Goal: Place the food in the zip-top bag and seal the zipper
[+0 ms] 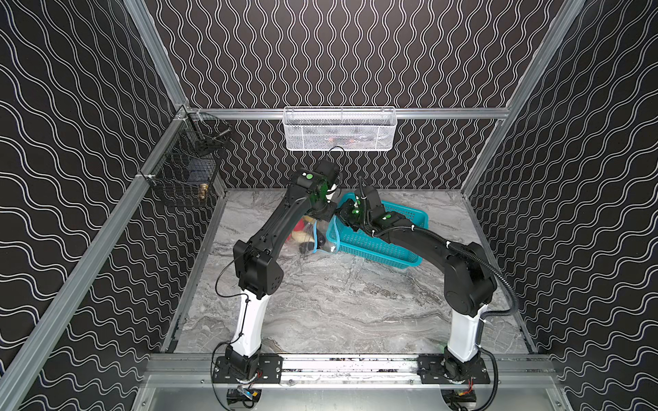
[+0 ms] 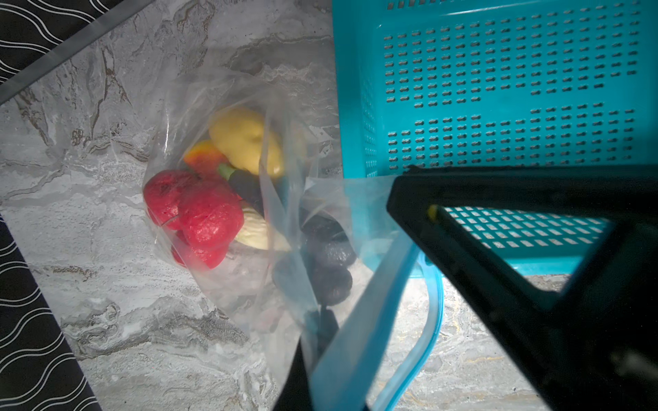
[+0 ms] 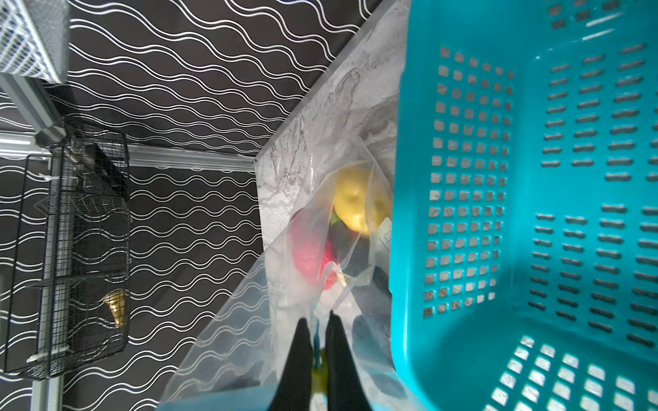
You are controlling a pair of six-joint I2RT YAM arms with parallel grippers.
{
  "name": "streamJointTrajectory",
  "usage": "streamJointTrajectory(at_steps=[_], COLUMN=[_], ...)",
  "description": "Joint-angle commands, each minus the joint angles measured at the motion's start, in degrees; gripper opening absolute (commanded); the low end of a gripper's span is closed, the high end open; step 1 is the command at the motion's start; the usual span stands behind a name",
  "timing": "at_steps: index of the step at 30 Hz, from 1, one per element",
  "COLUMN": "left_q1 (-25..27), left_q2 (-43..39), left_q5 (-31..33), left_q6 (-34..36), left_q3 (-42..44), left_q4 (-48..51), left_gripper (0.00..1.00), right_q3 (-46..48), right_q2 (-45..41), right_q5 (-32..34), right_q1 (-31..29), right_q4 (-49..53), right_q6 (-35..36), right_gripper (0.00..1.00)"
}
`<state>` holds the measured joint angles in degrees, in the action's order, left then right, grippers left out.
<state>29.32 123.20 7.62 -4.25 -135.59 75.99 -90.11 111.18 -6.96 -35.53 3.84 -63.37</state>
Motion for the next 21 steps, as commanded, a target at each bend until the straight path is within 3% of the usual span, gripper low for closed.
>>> streamJointTrajectory(at_steps=[1, 3, 5, 11, 14, 21], left_q1=[0.0, -0.2, -1.4, -10.2, -14.4, -20.9], left_q2=[-0.3, -1.2, -2.7, -6.3, -7.9, -11.2], left_q5=[0.0, 1.6, 0.6, -7.2, -12.0, -20.9], left_q6=[1.1, 1.2, 1.4, 1.4, 1.6, 4.4], left_q3=[-2.0, -2.2, -1.7, -0.7, 0.9, 3.6], left_q4=[1.1, 0.9, 0.2, -1.0, -1.7, -3.9], left_gripper=[0.0, 0.06, 0.19, 0.9, 0.98, 0.99], right_q3=[-2.5, -4.9, -7.9, -14.7, -17.8, -23.1], right_q2=[0.6, 1.4, 2.7, 6.6, 8.4, 9.9], right_q5=[-0.7, -0.8, -1.8, -5.0, -6.6, -8.5], right_q1=[0.0, 0.0, 0.0, 0.0, 0.0, -0.1], right_q4=[-0.8, 0.4, 2.0, 3.9, 5.3, 7.9], right_q6=[0.7, 2.0, 3.4, 5.8, 7.3, 11.2], right_gripper=[0.0, 0.0, 0.0, 0.0, 0.0, 0.0])
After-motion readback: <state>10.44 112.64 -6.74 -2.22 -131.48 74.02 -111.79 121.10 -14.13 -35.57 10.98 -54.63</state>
